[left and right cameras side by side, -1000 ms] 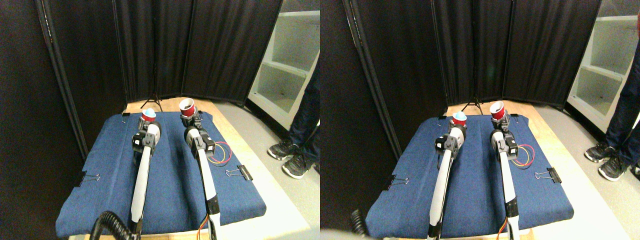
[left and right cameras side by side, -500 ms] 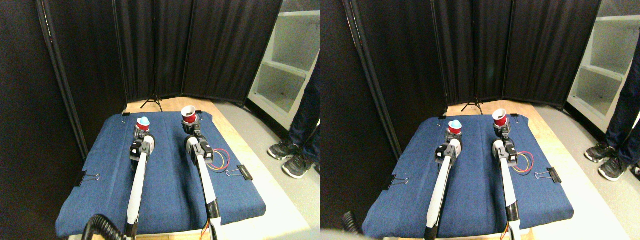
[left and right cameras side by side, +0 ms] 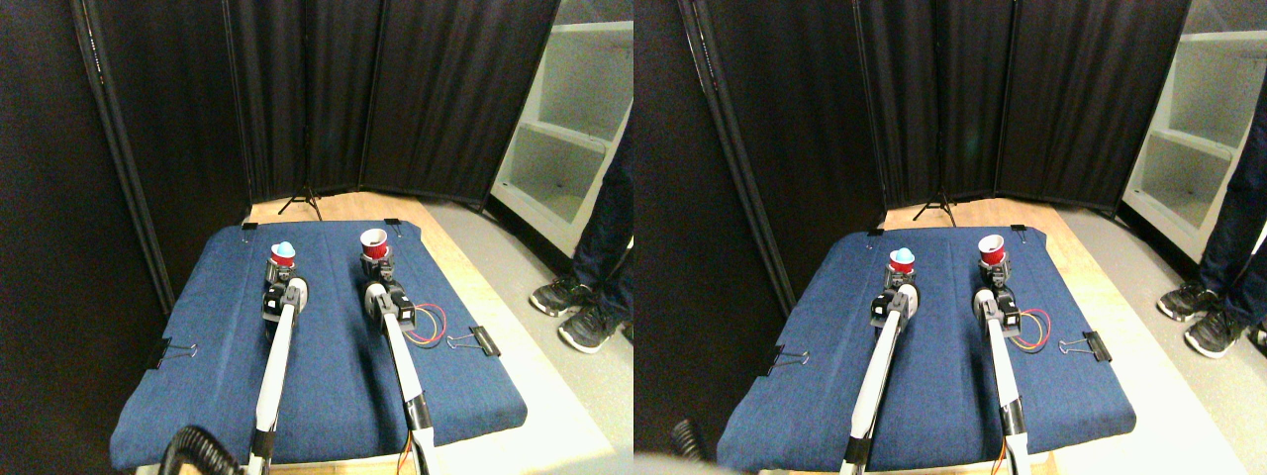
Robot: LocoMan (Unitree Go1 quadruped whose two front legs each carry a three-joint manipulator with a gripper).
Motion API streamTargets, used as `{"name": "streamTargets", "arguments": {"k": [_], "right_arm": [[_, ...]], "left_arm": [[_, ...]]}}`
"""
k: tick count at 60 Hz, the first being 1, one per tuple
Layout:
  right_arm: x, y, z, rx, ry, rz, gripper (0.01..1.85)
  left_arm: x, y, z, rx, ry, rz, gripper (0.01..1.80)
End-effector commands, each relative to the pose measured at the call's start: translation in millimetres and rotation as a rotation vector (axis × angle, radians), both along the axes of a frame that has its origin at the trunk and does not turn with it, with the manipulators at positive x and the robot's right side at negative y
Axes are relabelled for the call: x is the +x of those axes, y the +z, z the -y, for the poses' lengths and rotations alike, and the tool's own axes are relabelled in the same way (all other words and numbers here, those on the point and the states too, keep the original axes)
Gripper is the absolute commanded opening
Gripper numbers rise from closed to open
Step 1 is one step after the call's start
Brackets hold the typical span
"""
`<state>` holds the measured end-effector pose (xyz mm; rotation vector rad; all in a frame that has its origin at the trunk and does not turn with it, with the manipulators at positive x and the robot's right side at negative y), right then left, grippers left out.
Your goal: Pour (bimanual)
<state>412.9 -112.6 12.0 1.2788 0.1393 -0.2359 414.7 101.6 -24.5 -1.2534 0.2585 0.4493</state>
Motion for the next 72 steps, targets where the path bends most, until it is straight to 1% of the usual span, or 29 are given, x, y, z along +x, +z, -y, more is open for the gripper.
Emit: {"name": "streamTargets", "arguments": {"k": [1,7,9,15,23,29,32,35,44,46,50,52,56,58,62,72], "right_arm": [[2.6,-2,1,-0.004,-0.016,0.044,0.33],[3.3,-6,1,-0.002,-0.015,0.045,0.33],[4.1,-9,1,0.01,-0.015,0.045,0.33],[5.3,-15,2,0.023,-0.018,0.047,0.33],[4.4,-20,4,0.031,-0.046,0.038,0.33],[3.2,-24,5,0.03,-0.049,0.031,0.33],[2.5,-26,5,-0.003,-0.056,0.026,0.33],[2.1,-27,5,0.035,-0.075,0.023,0.33],[1.0,-32,6,0.045,-0.077,0.024,0.33],[0.5,-32,7,0.063,-0.083,0.019,0.33],[-0.1,-33,7,0.046,-0.084,0.02,0.33],[-0.8,-33,7,0.062,-0.098,0.014,0.33],[-1.8,-32,7,0.036,-0.098,0.013,0.33],[-1.8,-33,8,0.068,-0.099,0.015,0.33],[-1.1,-33,9,0.08,-0.102,0.013,0.33],[-3.7,-34,10,0.102,-0.16,-0.033,0.33]], "left_arm": [[2.8,0.1,0.7,0.0,0.005,0.041,0.33],[1.1,-2.3,-0.4,-0.009,0.013,0.037,0.33],[1.8,-5.4,-2.4,-0.019,0.023,0.035,0.33],[2.6,-13.5,-7.7,-0.021,0.019,0.033,0.33],[-1.8,-19.3,-9.5,-0.002,0.042,0.036,0.33],[-3.8,-22.2,-10.3,-0.001,0.055,0.038,0.33],[-4.6,-23.7,-10.2,0.005,0.06,0.04,0.33],[-5.0,-25.8,-10.8,0.013,0.057,0.038,0.33],[-7.3,-30.8,-11.0,0.005,0.079,0.033,0.33],[-7.6,-32.1,-11.3,-0.009,0.086,0.032,0.33],[-9.0,-33.5,-11.1,0.012,0.085,0.031,0.33],[-9.9,-34.4,-11.2,0.016,0.086,0.027,0.33],[-10.5,-35.5,-11.4,0.008,0.092,0.027,0.33],[-10.9,-35.9,-11.6,0.001,0.097,0.023,0.33],[-11.0,-36.3,-11.7,0.007,0.11,0.026,0.33],[-12.3,-38.1,-11.5,0.017,0.143,0.023,0.33]]}}
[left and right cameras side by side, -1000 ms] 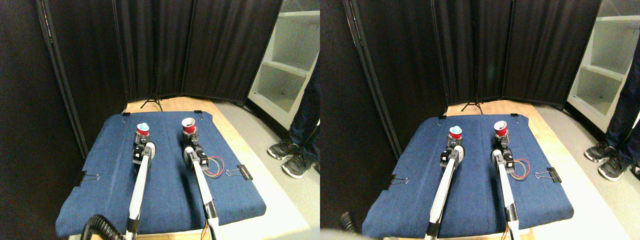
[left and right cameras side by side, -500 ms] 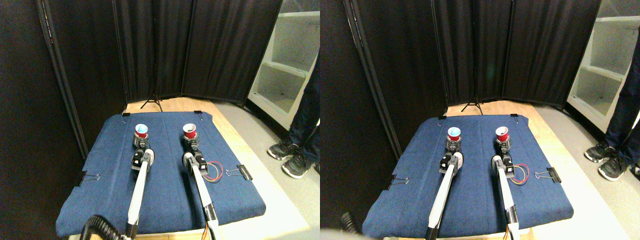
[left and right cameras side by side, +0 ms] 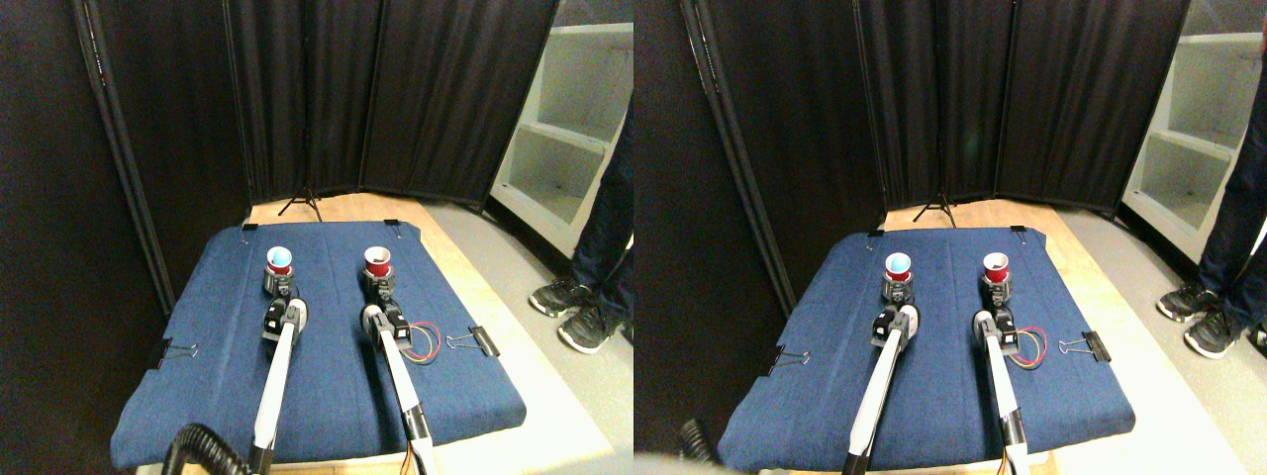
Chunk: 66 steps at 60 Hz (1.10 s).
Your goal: Pour (bimanual)
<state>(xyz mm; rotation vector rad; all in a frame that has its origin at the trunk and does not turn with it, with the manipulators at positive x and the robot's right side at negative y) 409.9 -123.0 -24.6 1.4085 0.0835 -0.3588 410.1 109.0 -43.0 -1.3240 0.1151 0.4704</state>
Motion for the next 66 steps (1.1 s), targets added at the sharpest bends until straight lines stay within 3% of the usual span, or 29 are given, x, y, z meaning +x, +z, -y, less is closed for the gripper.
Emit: {"name": "streamTargets", "arguments": {"k": [1,32,37,42,44,46,50,66], "right_arm": [[-0.9,3,-1,-0.015,-0.027,-0.02,0.33],[-3.1,1,4,0.0,-0.022,-0.065,0.34],[-3.0,1,6,0.002,0.006,-0.084,0.53],[-5.0,1,6,0.016,0.052,-0.116,0.85],[-5.6,1,6,0.021,0.056,-0.12,0.91],[-6.8,0,5,0.019,0.078,-0.124,1.13],[-8.2,0,5,0.027,0.084,-0.119,1.28],[-15.8,1,4,0.044,0.072,-0.093,1.3]], "left_arm": [[-7.8,-19.8,-4.1,0.047,0.039,-0.082,0.33],[-13.4,-20.4,-3.9,0.098,0.052,-0.097,0.33],[-14.4,-19.5,-3.5,0.102,0.048,-0.102,0.35],[-17.4,-19.4,-3.1,0.101,0.036,-0.109,0.75],[-17.7,-19.5,-3.2,0.1,0.033,-0.111,0.8],[-18.9,-20.5,-4.2,0.111,0.028,-0.118,0.98],[-22.2,-19.4,-3.9,0.125,0.017,-0.12,1.1],[-37.3,-17.1,-3.6,0.151,-0.006,-0.116,1.2]]}}
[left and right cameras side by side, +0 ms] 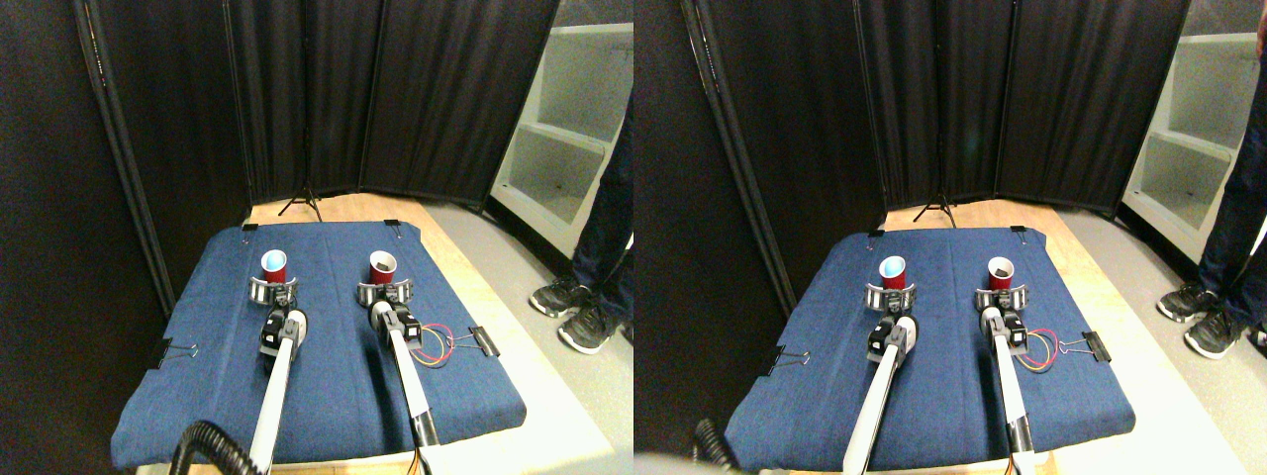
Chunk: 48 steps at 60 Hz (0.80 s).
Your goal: Pour (bimanual)
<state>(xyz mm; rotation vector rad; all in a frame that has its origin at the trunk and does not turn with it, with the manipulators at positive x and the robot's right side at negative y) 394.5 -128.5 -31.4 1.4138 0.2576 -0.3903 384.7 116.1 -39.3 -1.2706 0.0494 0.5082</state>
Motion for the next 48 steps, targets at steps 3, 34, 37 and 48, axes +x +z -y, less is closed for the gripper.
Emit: {"name": "streamTargets", "arguments": {"k": [3,34,37,48], "right_arm": [[-1.7,8,-1,0.01,-0.013,0.049,1.29],[-33.5,27,0,-0.105,-0.006,0.162,1.05],[-35.9,29,0,-0.102,-0.008,0.17,1.02],[-46.8,37,3,-0.083,-0.008,0.238,0.89]], "left_arm": [[-14.3,-20.2,3.8,0.093,-0.062,-0.14,1.22],[-37.3,0.5,3.6,0.214,-0.15,-0.087,1.05],[-39.3,2.9,3.3,0.212,-0.156,-0.08,1.03],[-50.7,13.2,3.3,0.203,-0.176,-0.019,0.9]]}}
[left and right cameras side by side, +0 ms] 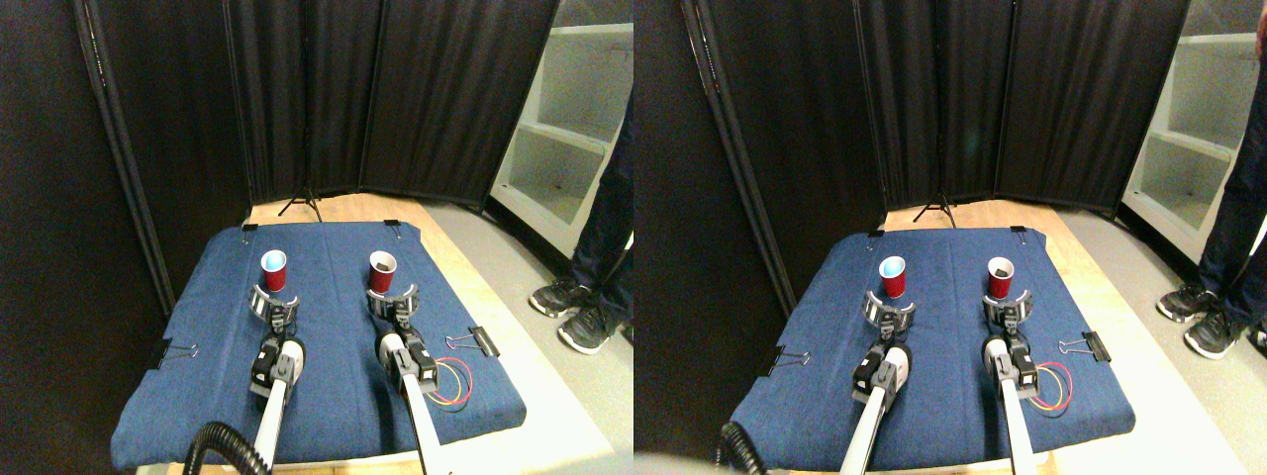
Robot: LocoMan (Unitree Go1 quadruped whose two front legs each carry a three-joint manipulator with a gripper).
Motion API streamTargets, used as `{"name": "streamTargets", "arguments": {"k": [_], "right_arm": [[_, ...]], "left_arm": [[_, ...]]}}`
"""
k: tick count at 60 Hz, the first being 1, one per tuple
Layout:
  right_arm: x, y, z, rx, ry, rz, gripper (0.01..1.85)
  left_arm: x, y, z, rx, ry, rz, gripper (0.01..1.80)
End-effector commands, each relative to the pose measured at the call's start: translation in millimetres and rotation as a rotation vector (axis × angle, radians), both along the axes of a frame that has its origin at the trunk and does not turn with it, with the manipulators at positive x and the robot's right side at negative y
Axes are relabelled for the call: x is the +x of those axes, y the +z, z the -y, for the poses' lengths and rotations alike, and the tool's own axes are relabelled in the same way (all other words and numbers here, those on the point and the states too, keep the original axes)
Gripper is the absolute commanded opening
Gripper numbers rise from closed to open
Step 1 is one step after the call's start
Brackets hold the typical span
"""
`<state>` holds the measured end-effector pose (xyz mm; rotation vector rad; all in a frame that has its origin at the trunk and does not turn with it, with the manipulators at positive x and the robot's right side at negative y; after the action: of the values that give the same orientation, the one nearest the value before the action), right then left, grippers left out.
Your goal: Pour (bimanual)
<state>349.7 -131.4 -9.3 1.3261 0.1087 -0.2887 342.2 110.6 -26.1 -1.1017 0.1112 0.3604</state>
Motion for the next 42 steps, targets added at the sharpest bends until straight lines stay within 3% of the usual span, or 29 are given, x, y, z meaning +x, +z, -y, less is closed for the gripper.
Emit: {"name": "streamTargets", "arguments": {"k": [1,14,21,42], "right_arm": [[-2.6,15,0,0.028,0.001,0.087,0.88],[-12.7,25,0,-0.015,0.014,0.125,0.78],[-19.5,32,-1,-0.06,0.028,0.173,0.62],[-33.1,51,0,-0.236,0.076,0.269,0.47]], "left_arm": [[-8.9,0.6,-2.2,0.047,-0.011,-0.016,0.88],[-22.2,9.9,-2.6,0.065,-0.06,-0.008,0.76],[-28.5,17.6,-4.5,0.133,-0.113,0.032,0.68],[-39.7,38.9,-7.9,0.312,-0.282,0.136,0.63]]}}
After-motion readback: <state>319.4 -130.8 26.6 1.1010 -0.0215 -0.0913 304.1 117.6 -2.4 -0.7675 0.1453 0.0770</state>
